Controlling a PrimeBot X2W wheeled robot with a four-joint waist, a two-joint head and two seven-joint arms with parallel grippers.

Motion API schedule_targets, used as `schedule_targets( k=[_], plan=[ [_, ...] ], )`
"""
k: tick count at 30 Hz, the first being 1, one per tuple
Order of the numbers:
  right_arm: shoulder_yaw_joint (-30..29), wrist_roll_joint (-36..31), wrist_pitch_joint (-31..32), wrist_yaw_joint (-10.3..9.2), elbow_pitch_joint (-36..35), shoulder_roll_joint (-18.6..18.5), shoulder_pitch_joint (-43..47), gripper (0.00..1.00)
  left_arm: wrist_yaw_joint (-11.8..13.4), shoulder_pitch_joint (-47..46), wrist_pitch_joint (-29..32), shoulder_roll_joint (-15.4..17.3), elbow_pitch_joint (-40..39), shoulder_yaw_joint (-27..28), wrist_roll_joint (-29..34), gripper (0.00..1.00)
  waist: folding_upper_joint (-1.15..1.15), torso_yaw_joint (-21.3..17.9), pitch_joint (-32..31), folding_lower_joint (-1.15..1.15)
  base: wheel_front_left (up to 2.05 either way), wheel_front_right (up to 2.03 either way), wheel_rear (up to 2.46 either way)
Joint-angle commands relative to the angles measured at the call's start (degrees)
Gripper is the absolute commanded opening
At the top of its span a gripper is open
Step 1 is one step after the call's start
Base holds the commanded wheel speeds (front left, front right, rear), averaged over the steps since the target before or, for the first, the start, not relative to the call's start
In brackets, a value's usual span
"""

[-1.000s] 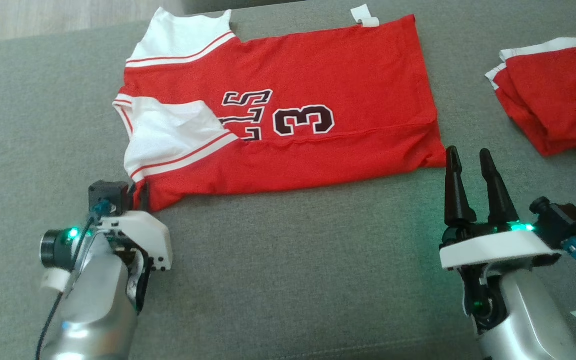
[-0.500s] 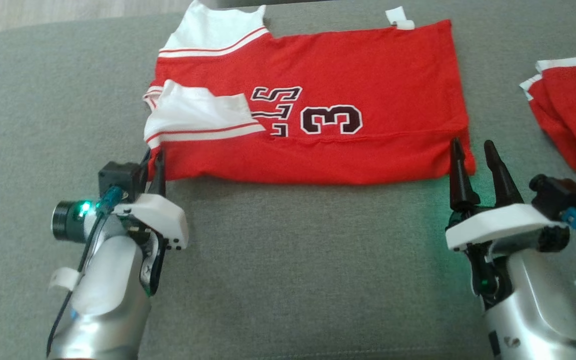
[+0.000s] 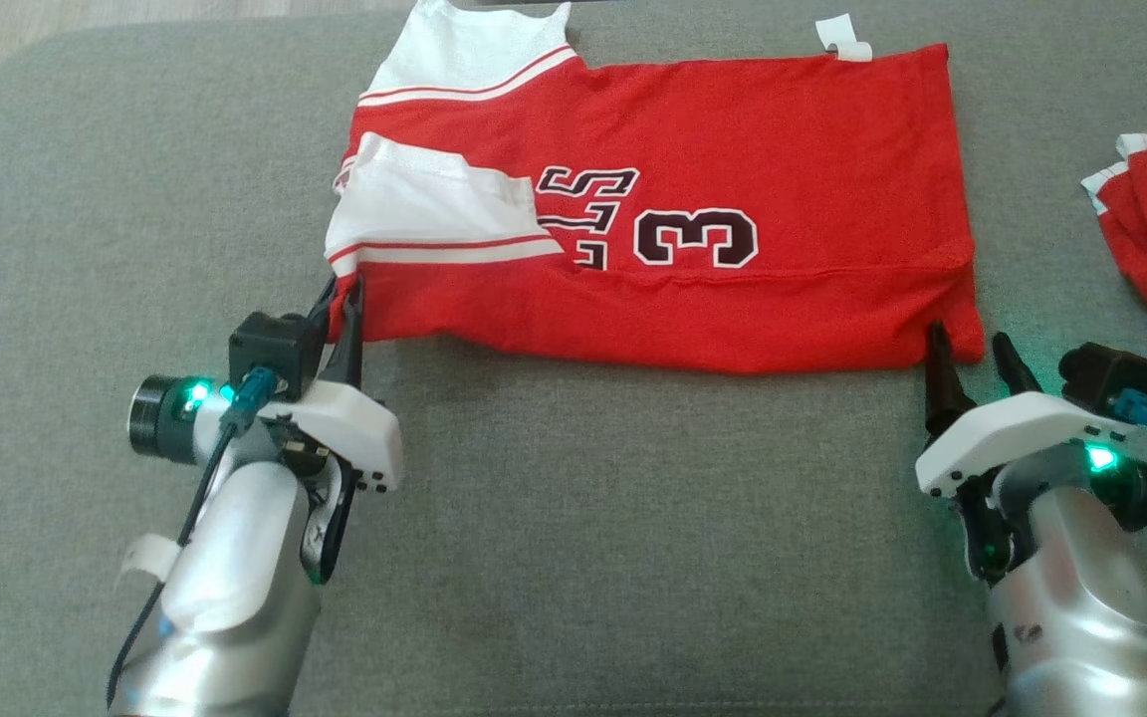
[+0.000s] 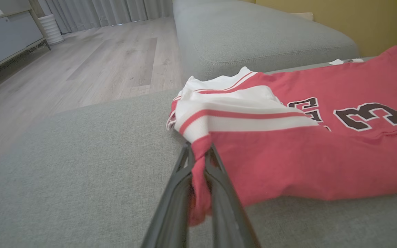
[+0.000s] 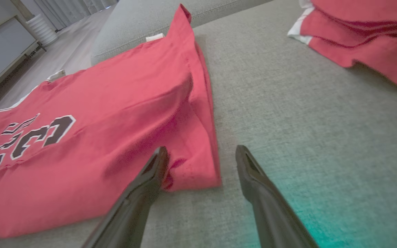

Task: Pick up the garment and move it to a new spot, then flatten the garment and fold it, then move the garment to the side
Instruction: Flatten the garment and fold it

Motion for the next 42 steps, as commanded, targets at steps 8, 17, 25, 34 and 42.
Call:
schedule_targets(
  k=[8,17,25,34,42],
  plan=[
    [0.7,-0.88,-3.42,0.4,8.2,-0.08,-6.61,1.0,0.36,-0.5,-0.76,1.17,-3.2,1.04,-0.12,0.0,0.0,-0.06,0.08,0.0,0.0,0.0,0.0],
    [5.37,2.26,-5.64,0.4,15.2,-0.08,-9.83,0.0,0.77,0.3,-0.76,1.95,-2.21,1.04,-0.71,0.0,0.0,-0.86,-0.93,0.0,0.0,0.0,0.0],
    [4.17,0.52,-9.04,0.4,17.82,-0.08,-10.05,0.0,0.99,2.52,-0.76,2.94,-1.66,1.18,-1.52,0.0,0.0,-1.81,-4.12,0.0,0.0,0.0,0.0],
    [5.48,3.16,-10.08,0.4,16.18,-0.08,-5.31,0.0,1.38,7.98,-0.72,3.41,-3.16,0.79,-2.58,0.0,0.0,-2.28,-9.65,0.0,0.0,0.0,0.0],
    [4.93,3.67,-7.36,0.4,12.14,-0.08,3.0,0.0,1.45,15.61,0.86,4.39,-7.45,-0.17,-3.53,0.0,0.0,-2.06,-14.37,0.0,0.0,0.0,0.0]
  ],
)
